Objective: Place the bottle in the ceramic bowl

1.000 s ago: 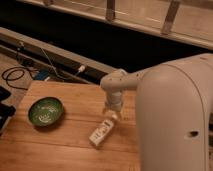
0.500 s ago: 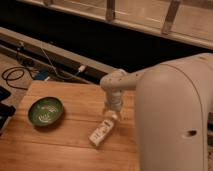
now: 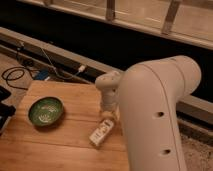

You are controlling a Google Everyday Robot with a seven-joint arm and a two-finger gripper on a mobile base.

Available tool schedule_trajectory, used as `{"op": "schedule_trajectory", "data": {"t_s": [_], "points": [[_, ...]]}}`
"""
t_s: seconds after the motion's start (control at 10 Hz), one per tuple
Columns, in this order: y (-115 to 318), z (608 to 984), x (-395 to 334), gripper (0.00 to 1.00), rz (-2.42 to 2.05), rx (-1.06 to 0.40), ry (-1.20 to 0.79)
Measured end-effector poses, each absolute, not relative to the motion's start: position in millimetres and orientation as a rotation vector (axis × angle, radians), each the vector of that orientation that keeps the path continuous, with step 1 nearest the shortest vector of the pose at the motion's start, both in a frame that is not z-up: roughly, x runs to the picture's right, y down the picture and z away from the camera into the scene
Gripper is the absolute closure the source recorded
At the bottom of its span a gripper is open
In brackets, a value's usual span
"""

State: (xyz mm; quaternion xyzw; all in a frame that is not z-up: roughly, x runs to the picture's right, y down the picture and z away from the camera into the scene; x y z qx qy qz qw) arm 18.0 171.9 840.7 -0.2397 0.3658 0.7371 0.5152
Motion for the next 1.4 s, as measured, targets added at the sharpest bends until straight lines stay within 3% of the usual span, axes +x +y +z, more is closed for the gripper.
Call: {"op": "schedule_trajectory", "data": {"t_s": [0.5,0.9,1.1,1.2,1.4], "points": [[203.2,866.7,39.9,0.36,1.765,-0.618,1.045],[196.5,865.6,35.2,0.71,1.767,-0.617,1.033],[197.4,863.8,37.1,0.93,1.763,-0.616,1.041],[198.1,863.6,37.5,0.99,1.761,-0.616,1.043],[196.4,861.2,40.3,1.0,1.763,-0.608,1.026]]}}
